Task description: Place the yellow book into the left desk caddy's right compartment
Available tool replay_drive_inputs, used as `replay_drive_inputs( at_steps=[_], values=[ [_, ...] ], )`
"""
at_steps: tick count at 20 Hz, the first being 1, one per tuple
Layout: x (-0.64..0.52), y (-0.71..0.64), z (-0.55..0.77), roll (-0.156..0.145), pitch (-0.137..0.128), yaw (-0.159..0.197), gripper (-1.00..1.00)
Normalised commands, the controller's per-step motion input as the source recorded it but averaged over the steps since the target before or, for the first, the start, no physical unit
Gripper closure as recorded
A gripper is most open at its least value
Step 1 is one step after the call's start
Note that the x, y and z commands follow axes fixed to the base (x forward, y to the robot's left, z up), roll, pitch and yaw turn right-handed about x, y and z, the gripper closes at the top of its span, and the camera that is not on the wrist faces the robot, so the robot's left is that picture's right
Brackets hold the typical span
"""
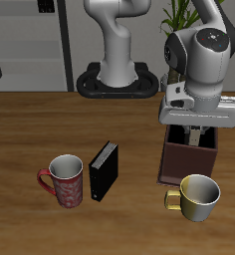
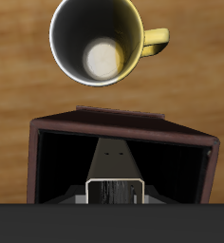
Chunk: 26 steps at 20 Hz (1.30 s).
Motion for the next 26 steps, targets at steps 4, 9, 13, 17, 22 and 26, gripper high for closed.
replay_drive_inputs(
  at_steps=[4, 9, 13, 17, 22, 26],
  values=[
    [0.01, -0.05, -0.4, -0.008, 0.028, 0.01, 1.0],
    [-0.03, 0.0, -0.29, 0.0, 0.013, 0.01, 1.0],
    [0.04, -0.07, -0.1, -0.025, 0.01, 0.009, -1.0],
    [0.05, -0.05, 0.01, 0.004, -0.011, -0.011, -1.0],
    [0.01, -0.04, 0.01, 0.004, 0.005, -0.014, -1.0],
    [-0.11, -0.05, 0.17, 0.022, -0.025, 0.004, -1.0]
  ],
)
